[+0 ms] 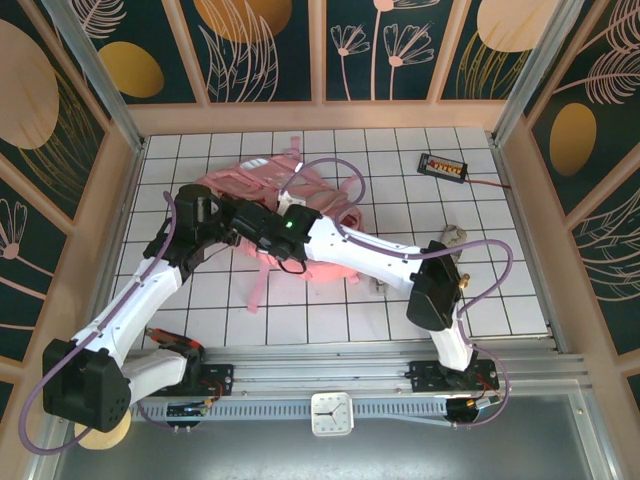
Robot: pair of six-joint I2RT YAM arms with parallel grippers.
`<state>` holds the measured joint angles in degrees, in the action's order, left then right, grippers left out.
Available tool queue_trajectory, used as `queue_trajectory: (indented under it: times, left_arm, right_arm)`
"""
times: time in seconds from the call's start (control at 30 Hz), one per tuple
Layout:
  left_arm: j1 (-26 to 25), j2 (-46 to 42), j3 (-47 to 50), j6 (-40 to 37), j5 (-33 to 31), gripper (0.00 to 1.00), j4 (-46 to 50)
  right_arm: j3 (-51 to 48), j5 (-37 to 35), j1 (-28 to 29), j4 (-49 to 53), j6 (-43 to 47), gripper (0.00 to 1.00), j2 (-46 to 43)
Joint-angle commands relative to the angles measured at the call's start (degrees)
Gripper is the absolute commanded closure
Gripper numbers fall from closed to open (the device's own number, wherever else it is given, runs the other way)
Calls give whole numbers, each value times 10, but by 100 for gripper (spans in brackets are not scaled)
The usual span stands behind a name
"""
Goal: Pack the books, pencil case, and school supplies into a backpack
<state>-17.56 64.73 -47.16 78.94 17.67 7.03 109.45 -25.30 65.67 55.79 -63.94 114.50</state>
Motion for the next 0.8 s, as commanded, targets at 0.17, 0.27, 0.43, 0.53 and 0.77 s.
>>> queue_trajectory:
  times: [0.17,0.27,0.43,0.53,0.77]
  left_arm:
    - [14,-11,-59,-81,39,100,-31]
    - [24,-10,-63,-95,36,100,-26]
    - [32,-24,-57,-115,32,100,3]
    - [40,-38,-44,-130,28,100,23]
    - [47,-53,-45,-169,24,100,60]
  right_arm:
    - [-192,132,-53,13,12,100,-143]
    - [-250,145,-79,18,33,100,-186]
    - [-285,139,-135,13,113,100,-212]
    - [-301,141,-175,14,176,100,-211]
    - [-286,213,-182,-32,239,100,-257]
